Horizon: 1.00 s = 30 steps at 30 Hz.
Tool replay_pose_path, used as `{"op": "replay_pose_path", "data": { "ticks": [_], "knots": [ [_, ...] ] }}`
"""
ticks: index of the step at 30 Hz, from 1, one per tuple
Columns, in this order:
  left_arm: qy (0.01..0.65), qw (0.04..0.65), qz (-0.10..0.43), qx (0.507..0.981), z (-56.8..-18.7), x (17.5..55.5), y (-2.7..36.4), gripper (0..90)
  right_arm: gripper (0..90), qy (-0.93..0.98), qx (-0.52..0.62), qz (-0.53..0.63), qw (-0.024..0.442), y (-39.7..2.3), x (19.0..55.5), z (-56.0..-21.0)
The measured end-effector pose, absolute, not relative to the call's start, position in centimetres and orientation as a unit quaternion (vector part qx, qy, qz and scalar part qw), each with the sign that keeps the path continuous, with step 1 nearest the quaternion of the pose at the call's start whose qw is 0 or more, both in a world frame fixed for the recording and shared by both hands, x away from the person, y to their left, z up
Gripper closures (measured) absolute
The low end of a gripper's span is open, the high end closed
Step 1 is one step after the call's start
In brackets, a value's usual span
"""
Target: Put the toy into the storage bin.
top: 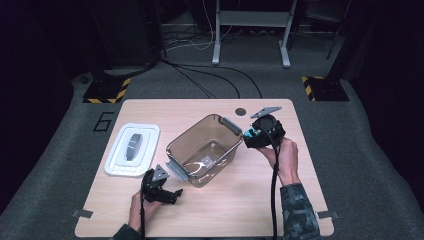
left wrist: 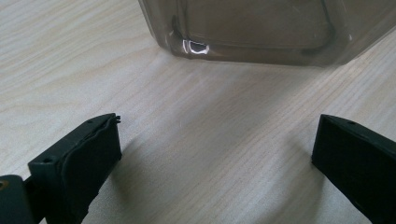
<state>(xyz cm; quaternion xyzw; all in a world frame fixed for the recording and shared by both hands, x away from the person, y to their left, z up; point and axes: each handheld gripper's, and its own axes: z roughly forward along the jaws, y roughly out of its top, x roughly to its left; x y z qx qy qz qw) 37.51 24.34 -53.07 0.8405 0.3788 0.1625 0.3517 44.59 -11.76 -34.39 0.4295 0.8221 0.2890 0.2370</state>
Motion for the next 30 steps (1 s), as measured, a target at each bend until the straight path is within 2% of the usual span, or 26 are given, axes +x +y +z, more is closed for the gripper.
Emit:
{"op": "replay_pose_path", "data": {
  "ticks": [30],
  "knots": [
    [0.378, 0.352, 0.161, 0.841, -53.0, 37.5, 24.4, 1.1, 24.3, 0.845, 0.390, 0.278, 0.236, -7.6, 47.0, -32.3]
  ]
}}
